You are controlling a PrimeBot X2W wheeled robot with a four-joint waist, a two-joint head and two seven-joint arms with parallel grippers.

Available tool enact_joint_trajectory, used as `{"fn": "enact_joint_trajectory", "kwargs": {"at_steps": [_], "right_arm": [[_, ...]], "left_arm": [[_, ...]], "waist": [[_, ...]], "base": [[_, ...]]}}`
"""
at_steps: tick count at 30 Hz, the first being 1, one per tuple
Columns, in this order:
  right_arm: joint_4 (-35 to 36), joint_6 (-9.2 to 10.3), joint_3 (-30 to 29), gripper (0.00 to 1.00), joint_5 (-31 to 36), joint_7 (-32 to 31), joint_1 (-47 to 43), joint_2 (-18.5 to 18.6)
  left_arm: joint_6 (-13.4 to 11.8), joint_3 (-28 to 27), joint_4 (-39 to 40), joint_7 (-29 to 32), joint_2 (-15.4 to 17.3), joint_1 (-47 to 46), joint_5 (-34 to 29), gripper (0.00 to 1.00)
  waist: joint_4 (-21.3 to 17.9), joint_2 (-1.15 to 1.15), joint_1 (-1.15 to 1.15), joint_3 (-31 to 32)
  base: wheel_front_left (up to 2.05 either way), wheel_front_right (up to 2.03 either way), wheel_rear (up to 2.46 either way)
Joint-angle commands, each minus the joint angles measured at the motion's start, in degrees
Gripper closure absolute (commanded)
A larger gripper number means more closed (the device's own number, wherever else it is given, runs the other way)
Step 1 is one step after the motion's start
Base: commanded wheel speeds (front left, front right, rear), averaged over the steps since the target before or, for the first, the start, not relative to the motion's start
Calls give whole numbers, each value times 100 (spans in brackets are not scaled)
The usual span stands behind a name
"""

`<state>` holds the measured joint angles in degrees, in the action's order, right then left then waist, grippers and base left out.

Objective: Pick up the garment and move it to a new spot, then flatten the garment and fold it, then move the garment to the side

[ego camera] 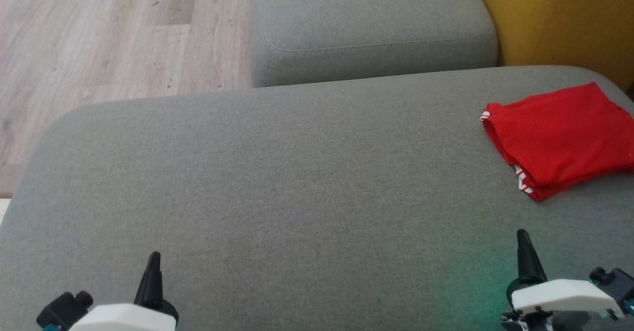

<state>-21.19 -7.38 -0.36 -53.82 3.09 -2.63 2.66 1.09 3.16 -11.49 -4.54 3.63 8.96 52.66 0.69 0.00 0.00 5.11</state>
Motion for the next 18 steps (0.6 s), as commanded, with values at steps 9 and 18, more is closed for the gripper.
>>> {"fn": "enact_joint_trajectory", "kwargs": {"at_steps": [9,18], "right_arm": [[296,-7,-75,100,-723,-179,426,17],[394,-8,-201,100,-1445,-360,532,18]], "left_arm": [[146,-243,90,174,77,-550,763,100],[261,-368,11,356,73,-770,1539,100]], "waist": [[-12,0,0,-90],[-25,0,0,-192]], "base": [[0,0,0],[0,0,0]]}}
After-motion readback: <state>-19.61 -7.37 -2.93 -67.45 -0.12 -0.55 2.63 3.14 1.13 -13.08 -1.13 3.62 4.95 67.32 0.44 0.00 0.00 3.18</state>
